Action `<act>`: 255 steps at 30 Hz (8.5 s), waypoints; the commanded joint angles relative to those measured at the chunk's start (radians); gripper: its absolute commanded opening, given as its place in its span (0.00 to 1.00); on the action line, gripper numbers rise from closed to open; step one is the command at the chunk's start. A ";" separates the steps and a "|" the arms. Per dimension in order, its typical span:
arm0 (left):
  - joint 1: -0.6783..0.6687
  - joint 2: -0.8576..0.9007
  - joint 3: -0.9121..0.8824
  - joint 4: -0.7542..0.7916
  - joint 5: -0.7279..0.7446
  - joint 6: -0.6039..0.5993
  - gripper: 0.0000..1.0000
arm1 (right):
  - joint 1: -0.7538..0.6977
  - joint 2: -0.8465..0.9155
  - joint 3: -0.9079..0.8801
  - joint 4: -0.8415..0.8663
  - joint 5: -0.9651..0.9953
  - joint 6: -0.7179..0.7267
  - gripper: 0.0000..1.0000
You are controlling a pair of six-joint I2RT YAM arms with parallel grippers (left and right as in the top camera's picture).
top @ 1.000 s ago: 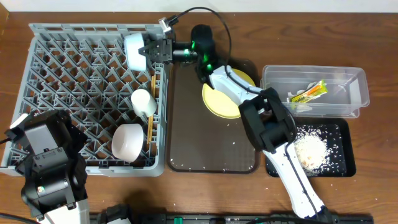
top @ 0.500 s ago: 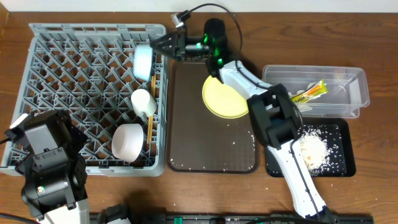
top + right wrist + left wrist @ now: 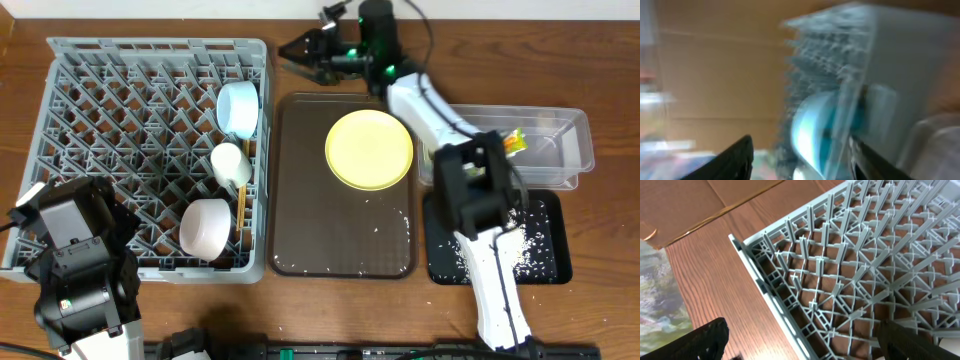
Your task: Sort waste into correct bins and load items into the dishwasher
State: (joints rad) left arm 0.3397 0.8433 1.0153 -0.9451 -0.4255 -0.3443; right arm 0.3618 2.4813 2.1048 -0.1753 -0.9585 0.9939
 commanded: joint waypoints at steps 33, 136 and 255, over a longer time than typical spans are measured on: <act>0.004 -0.002 0.015 -0.004 -0.013 -0.010 0.96 | 0.356 -0.229 -0.498 -0.688 1.018 -0.825 0.99; 0.004 -0.002 0.015 -0.004 -0.013 -0.010 0.96 | 0.495 -0.089 -0.439 1.238 0.748 0.378 0.01; 0.004 -0.002 0.015 -0.004 -0.013 -0.010 0.96 | 0.045 -1.148 -1.417 -0.568 0.924 -0.542 0.20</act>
State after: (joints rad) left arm 0.3397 0.8433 1.0180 -0.9455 -0.4255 -0.3439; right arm 0.4015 1.3396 0.7074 -0.7525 -0.0357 0.4370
